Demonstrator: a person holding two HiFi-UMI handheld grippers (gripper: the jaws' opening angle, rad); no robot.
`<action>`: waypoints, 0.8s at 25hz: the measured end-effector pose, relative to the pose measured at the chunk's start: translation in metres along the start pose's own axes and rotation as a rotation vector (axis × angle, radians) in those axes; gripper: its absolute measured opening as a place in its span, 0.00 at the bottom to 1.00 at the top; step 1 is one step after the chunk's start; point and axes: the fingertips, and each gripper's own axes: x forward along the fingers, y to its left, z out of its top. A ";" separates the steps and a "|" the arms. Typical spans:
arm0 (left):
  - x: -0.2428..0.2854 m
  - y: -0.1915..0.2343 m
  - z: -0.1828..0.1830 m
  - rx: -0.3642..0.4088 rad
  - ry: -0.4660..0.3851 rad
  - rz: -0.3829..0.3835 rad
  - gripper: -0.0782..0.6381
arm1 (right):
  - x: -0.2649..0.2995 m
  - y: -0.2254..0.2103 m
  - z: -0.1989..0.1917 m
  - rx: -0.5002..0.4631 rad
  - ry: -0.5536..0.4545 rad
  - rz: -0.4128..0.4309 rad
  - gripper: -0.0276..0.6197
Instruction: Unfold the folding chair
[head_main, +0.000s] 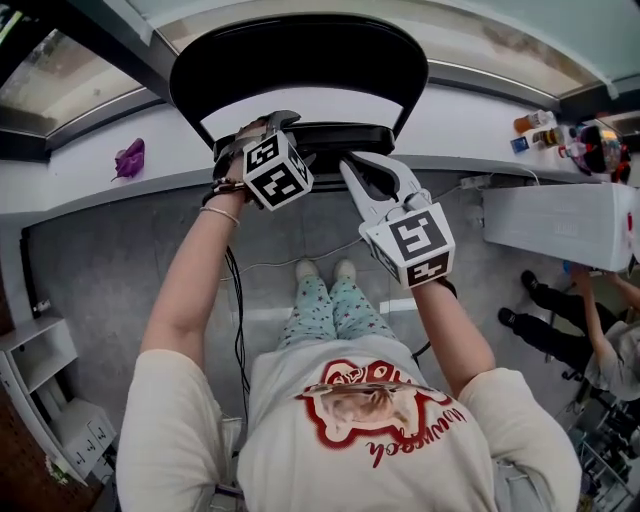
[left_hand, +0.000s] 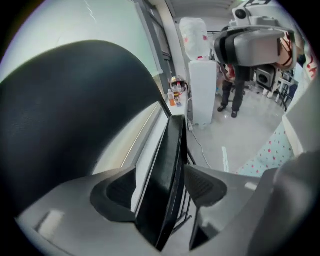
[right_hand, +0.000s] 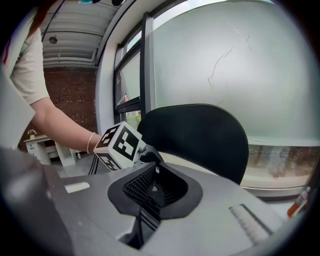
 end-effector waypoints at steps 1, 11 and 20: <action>0.007 -0.001 -0.001 0.031 0.020 -0.018 0.51 | 0.001 -0.003 -0.003 0.011 0.004 -0.012 0.11; 0.063 -0.010 -0.030 0.195 0.257 -0.151 0.50 | -0.005 -0.043 -0.041 0.104 0.065 -0.142 0.12; 0.069 0.003 -0.031 0.269 0.286 0.017 0.30 | 0.002 -0.087 -0.073 0.145 0.126 -0.258 0.18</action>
